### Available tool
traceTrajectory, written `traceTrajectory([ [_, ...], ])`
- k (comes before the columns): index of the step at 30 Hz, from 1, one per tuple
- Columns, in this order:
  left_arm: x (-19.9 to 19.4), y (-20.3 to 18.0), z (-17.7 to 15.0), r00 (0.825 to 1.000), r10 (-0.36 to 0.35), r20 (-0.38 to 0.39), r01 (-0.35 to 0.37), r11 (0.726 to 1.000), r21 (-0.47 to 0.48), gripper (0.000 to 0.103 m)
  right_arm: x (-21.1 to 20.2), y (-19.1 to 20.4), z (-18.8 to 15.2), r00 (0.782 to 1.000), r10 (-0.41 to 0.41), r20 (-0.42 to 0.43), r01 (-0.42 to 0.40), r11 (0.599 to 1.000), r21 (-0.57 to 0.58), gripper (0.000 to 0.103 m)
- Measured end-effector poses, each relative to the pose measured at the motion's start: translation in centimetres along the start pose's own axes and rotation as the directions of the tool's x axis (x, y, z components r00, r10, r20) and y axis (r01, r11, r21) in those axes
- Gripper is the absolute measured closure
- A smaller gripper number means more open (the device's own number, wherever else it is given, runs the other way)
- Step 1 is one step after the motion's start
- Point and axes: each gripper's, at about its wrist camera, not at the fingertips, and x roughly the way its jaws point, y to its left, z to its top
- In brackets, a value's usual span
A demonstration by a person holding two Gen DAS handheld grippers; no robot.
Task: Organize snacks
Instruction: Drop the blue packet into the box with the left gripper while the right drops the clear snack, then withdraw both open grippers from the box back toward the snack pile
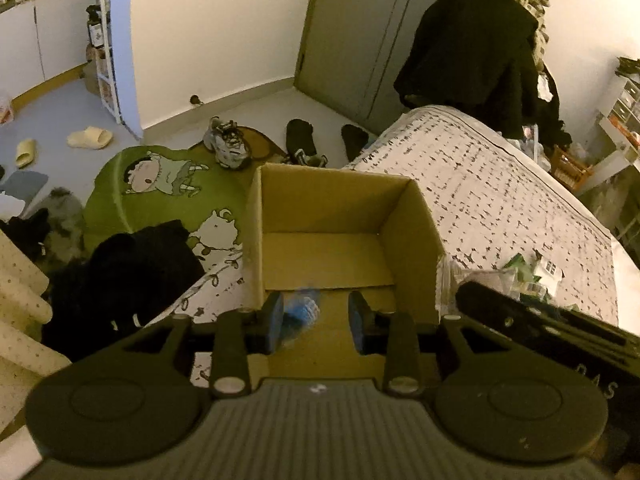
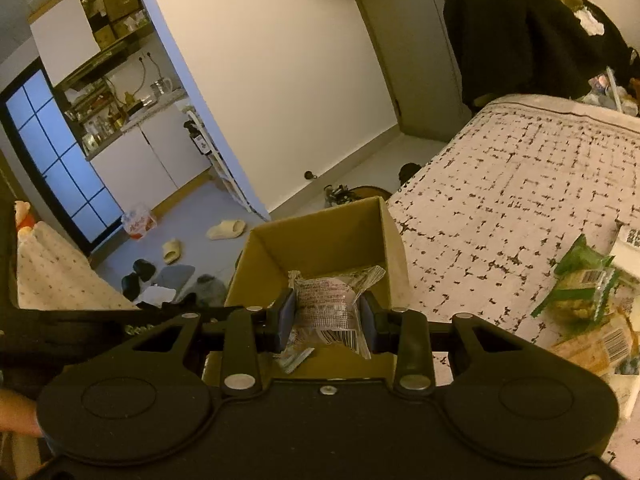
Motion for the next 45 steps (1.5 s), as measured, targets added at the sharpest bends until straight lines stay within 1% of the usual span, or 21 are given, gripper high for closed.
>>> traceTrajectory([
  [2, -0.5, 0.1, 0.1, 1.000, 0.020, 0.011, -0.020, 1.000, -0.007, 0.059, 0.3, 0.0, 0.0, 1.000, -0.013, -0.004, 0.013, 1.000, 0.002, 0.068],
  [6, -1.4, 0.5, 0.0, 0.999, 0.045, 0.021, -0.045, 0.999, -0.025, 0.050, 0.1, -0.2, 0.2, 1.000, -0.005, -0.001, 0.005, 1.000, 0.008, 0.064],
  [7, -1.7, 0.5, -0.1, 0.998, 0.061, 0.024, -0.060, 0.998, -0.028, 0.045, -0.2, -0.2, 0.2, 1.000, -0.003, 0.009, 0.003, 1.000, 0.006, 0.062],
  [9, -2.2, 0.7, -0.2, 0.996, 0.084, 0.030, -0.083, 0.996, -0.034, 0.042, -0.9, -0.1, 0.3, 0.999, 0.006, 0.032, -0.006, 1.000, 0.002, 0.053],
  [13, -3.1, 0.5, -0.5, 0.996, 0.081, 0.030, -0.080, 0.996, -0.040, 0.033, -1.6, -0.3, 0.3, 0.999, -0.014, 0.044, 0.013, 1.000, 0.005, 0.048],
  [15, -3.5, 0.4, -0.5, 0.995, 0.090, 0.033, -0.089, 0.995, -0.043, 0.029, -1.9, -0.6, 0.4, 0.998, -0.032, 0.046, 0.032, 0.999, 0.003, 0.042],
  [16, -3.8, 0.4, -0.6, 0.995, 0.099, 0.031, -0.098, 0.994, -0.050, 0.025, -2.4, -0.7, 0.5, 0.998, -0.044, 0.052, 0.044, 0.999, 0.001, 0.040],
  [17, -4.0, 0.4, -0.6, 0.993, 0.111, 0.028, -0.109, 0.992, -0.058, 0.023, -2.8, -0.7, 0.5, 0.997, -0.048, 0.056, 0.048, 0.999, 0.002, 0.036],
  [18, -4.2, 0.3, -0.7, 0.992, 0.126, 0.026, -0.124, 0.990, -0.068, 0.022, -3.3, -0.9, 0.5, 0.998, -0.036, 0.058, 0.035, 0.999, 0.007, 0.032],
  [19, -4.4, 0.3, -0.8, 0.990, 0.137, 0.026, -0.134, 0.988, -0.075, 0.022, -3.7, -1.0, 0.4, 0.998, -0.027, 0.055, 0.027, 1.000, 0.009, 0.029],
  [21, -4.9, 0.3, -1.1, 0.989, 0.143, 0.028, -0.140, 0.986, -0.088, 0.022, -4.8, -1.1, 0.2, 0.997, -0.051, 0.051, 0.052, 0.999, -0.010, 0.025],
  [23, -5.5, 0.3, -1.4, 0.990, 0.137, 0.038, -0.133, 0.987, -0.092, 0.021, -5.6, -1.0, -0.2, 0.995, -0.068, 0.066, 0.071, 0.997, -0.042, 0.018],
  [24, -5.8, 0.3, -1.6, 0.989, 0.137, 0.046, -0.133, 0.987, -0.091, 0.021, -5.9, -1.1, -0.4, 0.995, -0.077, 0.070, 0.081, 0.995, -0.049, 0.017],
  [25, -6.1, 0.3, -1.8, 0.989, 0.140, 0.051, -0.135, 0.987, -0.089, 0.019, -6.2, -1.1, -0.5, 0.994, -0.087, 0.067, 0.090, 0.995, -0.052, 0.017],
  [27, -6.6, 0.1, -2.2, 0.987, 0.147, 0.064, -0.141, 0.986, -0.088, 0.017, -6.8, -1.4, -0.5, 0.995, -0.076, 0.058, 0.079, 0.995, -0.056, 0.016],
  [31, -7.8, -0.2, -2.8, 0.987, 0.139, 0.084, -0.132, 0.988, -0.085, 0.013, -8.2, -1.6, 0.0, 0.994, -0.086, 0.072, 0.091, 0.993, -0.069, 0.010],
  [33, -8.4, -0.5, -3.1, 0.986, 0.135, 0.095, -0.128, 0.989, -0.080, 0.007, -9.1, -2.1, 0.1, 0.994, -0.080, 0.077, 0.084, 0.995, -0.045, 0.008],
  [36, -9.2, -0.8, -3.7, 0.978, 0.161, 0.132, -0.152, 0.985, -0.077, 0.000, -10.4, -2.8, -0.2, 0.994, -0.074, 0.085, 0.075, 0.997, -0.014, 0.005],
  [38, -9.6, -0.9, -4.1, 0.977, 0.157, 0.143, -0.147, 0.986, -0.082, 0.000, -11.2, -3.4, -0.5, 0.995, -0.054, 0.089, 0.053, 0.998, 0.015, 0.005],
  [40, -9.8, -0.9, -4.6, 0.979, 0.140, 0.146, -0.130, 0.988, -0.082, 0.000, -12.0, -3.9, -0.7, 0.994, -0.042, 0.102, 0.037, 0.998, 0.051, 0.001],
  [45, -10.7, -1.4, -5.6, 0.983, 0.104, 0.154, -0.091, 0.992, -0.088, 0.000, -13.8, -4.7, -0.9, 0.987, -0.107, 0.121, 0.100, 0.993, 0.059, 0.000],
])
